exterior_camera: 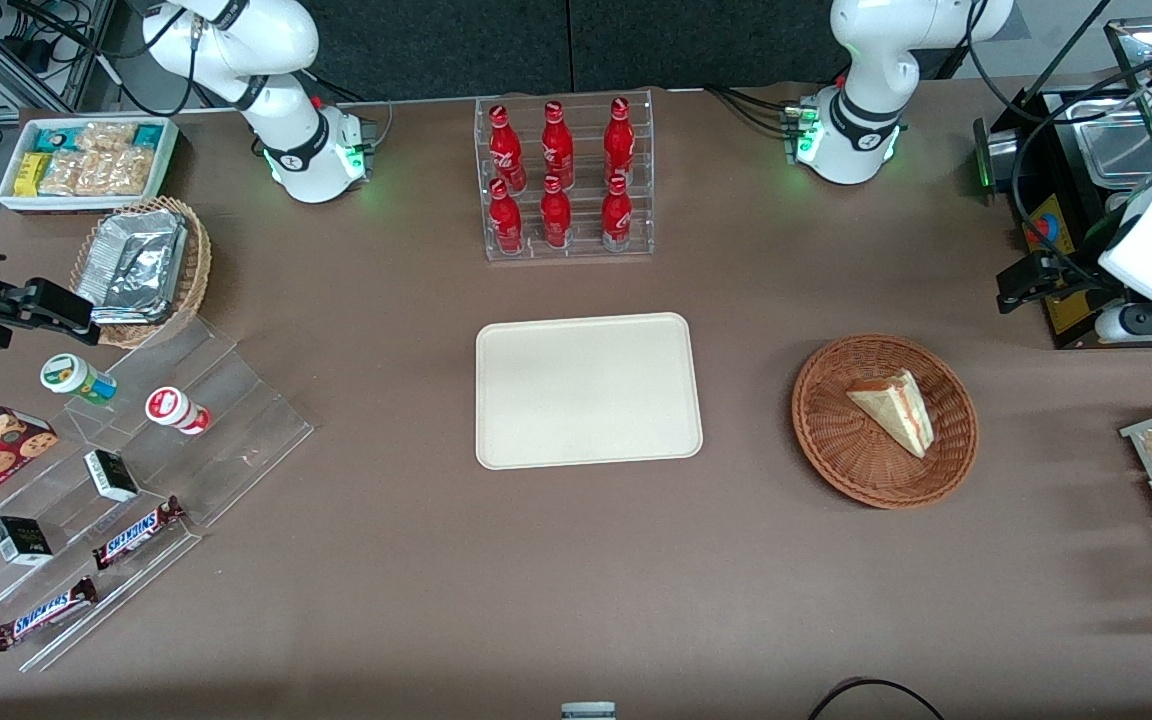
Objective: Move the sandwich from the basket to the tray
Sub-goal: 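Move the left gripper over the wicker basket and lower toward the sandwich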
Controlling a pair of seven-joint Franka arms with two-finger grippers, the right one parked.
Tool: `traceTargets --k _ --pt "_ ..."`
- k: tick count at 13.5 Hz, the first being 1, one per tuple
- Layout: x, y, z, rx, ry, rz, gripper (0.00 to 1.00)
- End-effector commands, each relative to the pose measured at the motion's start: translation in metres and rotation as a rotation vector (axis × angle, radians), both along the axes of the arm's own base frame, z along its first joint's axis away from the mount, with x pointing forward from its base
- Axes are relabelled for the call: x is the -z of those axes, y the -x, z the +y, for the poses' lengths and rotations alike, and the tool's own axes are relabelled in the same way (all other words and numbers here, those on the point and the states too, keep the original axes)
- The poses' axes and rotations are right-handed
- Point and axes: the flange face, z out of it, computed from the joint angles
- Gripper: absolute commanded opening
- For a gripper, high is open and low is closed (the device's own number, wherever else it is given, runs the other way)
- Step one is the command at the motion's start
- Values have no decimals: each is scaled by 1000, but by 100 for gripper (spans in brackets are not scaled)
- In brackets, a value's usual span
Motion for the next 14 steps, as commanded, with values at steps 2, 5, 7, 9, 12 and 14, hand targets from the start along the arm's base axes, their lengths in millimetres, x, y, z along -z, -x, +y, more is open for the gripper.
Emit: traceTargets --k 2,5,7,9,12,14 --pt "2 -3 -5 54 -8 17 100" --pt "26 -15 -5 47 -10 46 100" --pt "56 -32 -3 45 -9 49 100" --pt "90 -40 1 17 2 50 100" --pt "148 -46 2 -118 -9 21 100" --pt "184 -55 -3 -296 -34 38 100"
